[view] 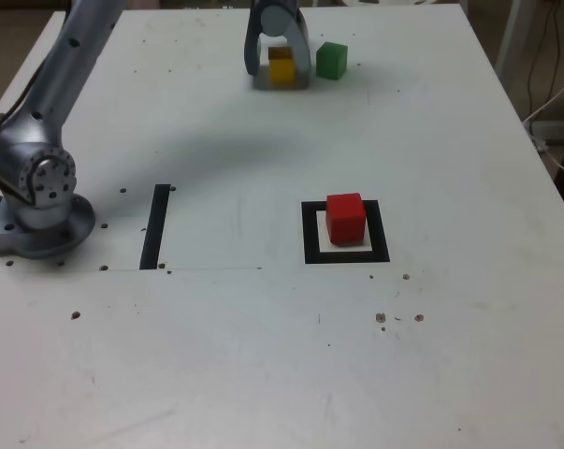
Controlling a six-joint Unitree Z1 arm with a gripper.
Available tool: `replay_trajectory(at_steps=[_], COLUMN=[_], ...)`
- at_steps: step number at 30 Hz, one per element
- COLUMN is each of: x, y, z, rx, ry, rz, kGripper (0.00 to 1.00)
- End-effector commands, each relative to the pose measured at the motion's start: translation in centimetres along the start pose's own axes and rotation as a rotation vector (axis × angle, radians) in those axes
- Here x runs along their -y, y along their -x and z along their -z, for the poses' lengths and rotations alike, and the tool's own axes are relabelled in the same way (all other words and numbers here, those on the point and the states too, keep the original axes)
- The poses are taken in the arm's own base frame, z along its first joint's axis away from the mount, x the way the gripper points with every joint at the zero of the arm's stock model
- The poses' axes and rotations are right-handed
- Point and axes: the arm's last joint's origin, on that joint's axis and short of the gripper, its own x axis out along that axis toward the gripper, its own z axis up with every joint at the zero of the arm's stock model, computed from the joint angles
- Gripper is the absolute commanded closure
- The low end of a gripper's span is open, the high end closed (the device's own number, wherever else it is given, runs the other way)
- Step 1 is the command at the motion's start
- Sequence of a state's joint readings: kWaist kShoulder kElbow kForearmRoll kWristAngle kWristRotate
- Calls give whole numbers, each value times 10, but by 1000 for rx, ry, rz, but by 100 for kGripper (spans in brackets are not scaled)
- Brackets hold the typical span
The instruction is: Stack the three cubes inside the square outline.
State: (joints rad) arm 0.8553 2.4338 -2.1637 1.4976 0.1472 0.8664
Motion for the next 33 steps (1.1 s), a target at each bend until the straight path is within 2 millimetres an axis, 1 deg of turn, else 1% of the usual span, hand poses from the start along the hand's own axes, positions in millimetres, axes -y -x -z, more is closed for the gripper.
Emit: replay_trajectory(at_steps=[1,9,12,15,17,21,26,33], x=[1,2,5,14,24,54,110,190], y=[0,1,4,13,22,40,58,71], z=[-1,-1,0,1,1,3,-3,-20], rx=[1,-1,1,5,8,15,17,16], ry=[-5,-6,-6,-11,-16,-19,-33,-51], rz=[1,6,3,-8,-17,-22,-29,-47], kGripper=[71,72,72,72,72,72,72,72])
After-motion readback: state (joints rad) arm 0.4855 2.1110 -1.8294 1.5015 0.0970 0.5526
